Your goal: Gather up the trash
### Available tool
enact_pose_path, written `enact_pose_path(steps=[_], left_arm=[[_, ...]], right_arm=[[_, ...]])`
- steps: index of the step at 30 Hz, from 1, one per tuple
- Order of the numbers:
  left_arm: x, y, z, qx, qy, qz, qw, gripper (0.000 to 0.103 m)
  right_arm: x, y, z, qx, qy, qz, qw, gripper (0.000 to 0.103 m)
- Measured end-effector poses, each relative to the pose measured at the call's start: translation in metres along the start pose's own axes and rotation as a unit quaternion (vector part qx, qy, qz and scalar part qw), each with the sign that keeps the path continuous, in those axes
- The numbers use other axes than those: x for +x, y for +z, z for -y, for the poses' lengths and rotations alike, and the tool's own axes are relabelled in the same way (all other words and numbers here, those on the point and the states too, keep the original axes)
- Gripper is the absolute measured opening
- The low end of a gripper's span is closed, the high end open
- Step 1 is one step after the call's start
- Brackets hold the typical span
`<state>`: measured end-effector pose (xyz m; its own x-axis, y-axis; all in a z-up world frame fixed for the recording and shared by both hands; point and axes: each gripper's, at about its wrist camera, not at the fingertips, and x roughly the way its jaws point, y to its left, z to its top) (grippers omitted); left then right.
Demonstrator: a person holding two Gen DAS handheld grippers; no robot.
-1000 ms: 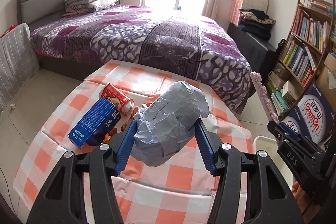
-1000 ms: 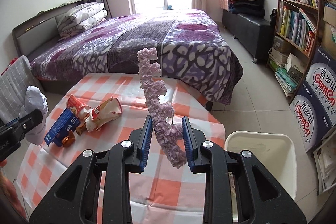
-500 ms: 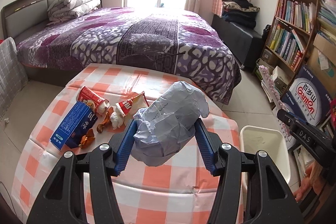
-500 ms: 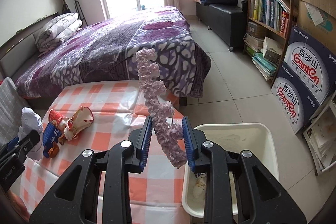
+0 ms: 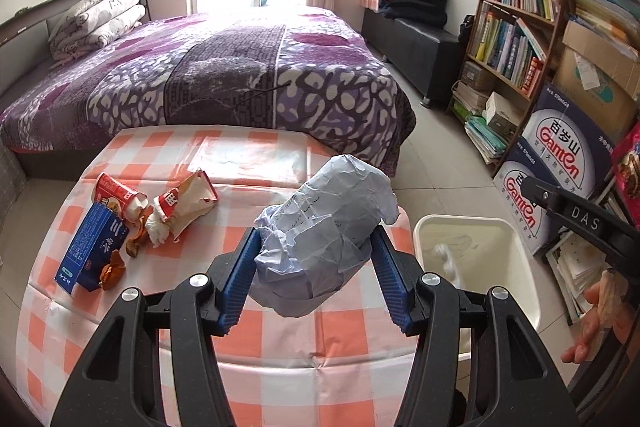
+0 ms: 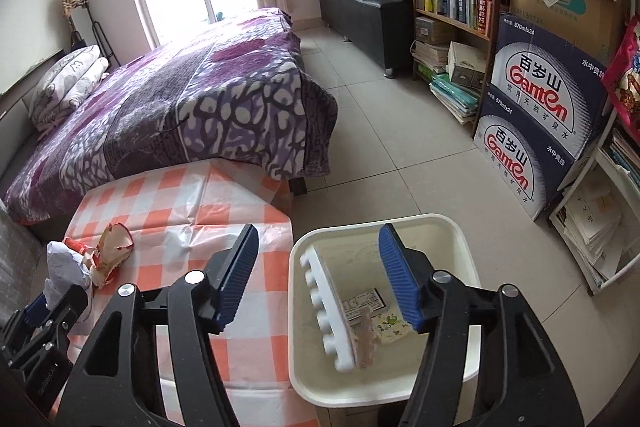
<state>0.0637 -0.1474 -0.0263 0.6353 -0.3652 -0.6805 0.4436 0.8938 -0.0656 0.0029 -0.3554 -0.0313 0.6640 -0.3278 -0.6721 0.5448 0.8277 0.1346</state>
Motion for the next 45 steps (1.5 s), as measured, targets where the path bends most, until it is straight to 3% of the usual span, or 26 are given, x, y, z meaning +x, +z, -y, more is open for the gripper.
enact_pose_path(steps=[12, 21, 25, 28, 32, 36, 41, 45], left_arm=[[0.015, -0.005, 0.049, 0.038, -0.038, -0.012, 0.9985, 0.056], [0.025, -0.009, 0.08, 0.052, -0.078, -0.027, 0.9952, 0.056], [0.031, -0.011, 0.091, 0.05, -0.112, -0.043, 0.9915, 0.058], [0.028, -0.012, 0.097, 0.055, -0.122, -0.039, 0.9903, 0.076], [0.02, -0.011, 0.098, 0.066, -0.107, -0.025, 0.9917, 0.08], [0.019, -0.009, 0.086, 0.069, -0.068, -0.018, 0.9952, 0.08], [0.017, -0.007, 0.06, 0.062, -0.029, -0.014, 0.9975, 0.08], [0.024, -0.008, 0.027, 0.056, 0.025, -0.033, 0.9976, 0.085]], right_arm=[[-0.015, 0.009, 0.034, 0.032, -0.054, 0.041, 0.997, 0.095], [-0.022, 0.014, 0.067, 0.08, -0.074, 0.054, 0.993, 0.096], [-0.024, 0.014, 0.075, 0.092, -0.078, 0.058, 0.991, 0.096], [-0.024, 0.014, 0.077, 0.097, -0.079, 0.06, 0.99, 0.096], [-0.023, 0.013, 0.074, 0.099, -0.074, 0.057, 0.991, 0.096], [-0.021, 0.01, 0.062, 0.094, -0.065, 0.054, 0.992, 0.096], [-0.016, 0.006, 0.038, 0.08, -0.047, 0.042, 0.995, 0.096], [-0.009, 0.002, 0.009, 0.067, -0.02, 0.022, 0.997, 0.096]])
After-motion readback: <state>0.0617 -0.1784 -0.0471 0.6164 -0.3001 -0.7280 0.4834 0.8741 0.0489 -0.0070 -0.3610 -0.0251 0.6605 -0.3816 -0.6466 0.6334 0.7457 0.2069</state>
